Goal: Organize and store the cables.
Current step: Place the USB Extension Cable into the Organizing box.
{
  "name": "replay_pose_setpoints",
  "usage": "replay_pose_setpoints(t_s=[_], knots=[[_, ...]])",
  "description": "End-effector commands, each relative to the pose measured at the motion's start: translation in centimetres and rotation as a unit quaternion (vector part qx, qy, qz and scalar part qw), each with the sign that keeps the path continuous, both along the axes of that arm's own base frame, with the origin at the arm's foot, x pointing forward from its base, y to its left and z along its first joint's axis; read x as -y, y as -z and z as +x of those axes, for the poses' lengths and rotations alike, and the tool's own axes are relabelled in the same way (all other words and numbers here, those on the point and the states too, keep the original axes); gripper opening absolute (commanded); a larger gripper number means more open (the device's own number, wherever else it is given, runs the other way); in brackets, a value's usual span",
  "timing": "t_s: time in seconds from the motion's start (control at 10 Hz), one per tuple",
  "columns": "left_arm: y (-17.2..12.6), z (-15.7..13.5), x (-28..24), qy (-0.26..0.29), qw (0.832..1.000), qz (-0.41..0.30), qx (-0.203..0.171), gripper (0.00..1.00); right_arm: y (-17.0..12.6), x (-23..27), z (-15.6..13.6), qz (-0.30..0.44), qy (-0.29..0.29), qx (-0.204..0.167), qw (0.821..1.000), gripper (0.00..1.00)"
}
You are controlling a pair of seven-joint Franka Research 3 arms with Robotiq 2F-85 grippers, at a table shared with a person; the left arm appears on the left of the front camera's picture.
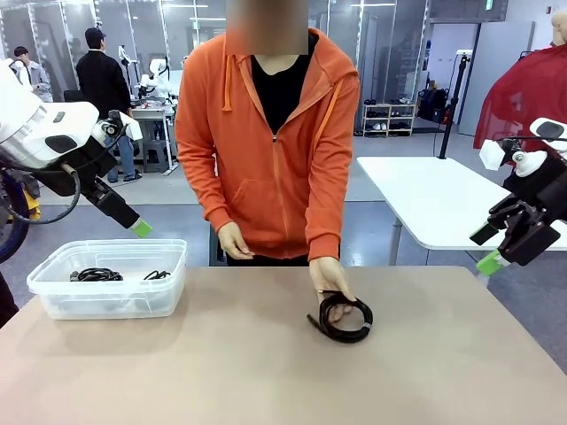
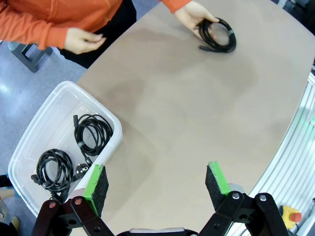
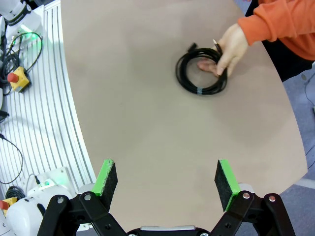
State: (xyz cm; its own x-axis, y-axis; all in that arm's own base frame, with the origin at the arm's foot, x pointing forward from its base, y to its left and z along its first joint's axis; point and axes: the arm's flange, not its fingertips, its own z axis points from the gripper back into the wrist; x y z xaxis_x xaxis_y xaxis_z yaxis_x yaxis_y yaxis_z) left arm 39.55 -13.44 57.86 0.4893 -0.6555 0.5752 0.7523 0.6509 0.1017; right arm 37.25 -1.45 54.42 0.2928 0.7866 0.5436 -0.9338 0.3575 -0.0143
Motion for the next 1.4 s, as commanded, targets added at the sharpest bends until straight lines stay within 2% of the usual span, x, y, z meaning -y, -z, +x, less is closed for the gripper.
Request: replay_pose_setpoints(t_s=[0.0,1.3], knots=[[0.04,0.04,0.06,-0.004,1.0,0.005,0.001,1.0,-0.08,-0.15,0.25,0.001,0.004,0.002,1.0,1.0],[0.04,0.04,0.06,-0.004,1.0,0.005,0.001,1.0,-0.08,-0.15,0.25,0.001,0.004,0.002,1.0,1.0]])
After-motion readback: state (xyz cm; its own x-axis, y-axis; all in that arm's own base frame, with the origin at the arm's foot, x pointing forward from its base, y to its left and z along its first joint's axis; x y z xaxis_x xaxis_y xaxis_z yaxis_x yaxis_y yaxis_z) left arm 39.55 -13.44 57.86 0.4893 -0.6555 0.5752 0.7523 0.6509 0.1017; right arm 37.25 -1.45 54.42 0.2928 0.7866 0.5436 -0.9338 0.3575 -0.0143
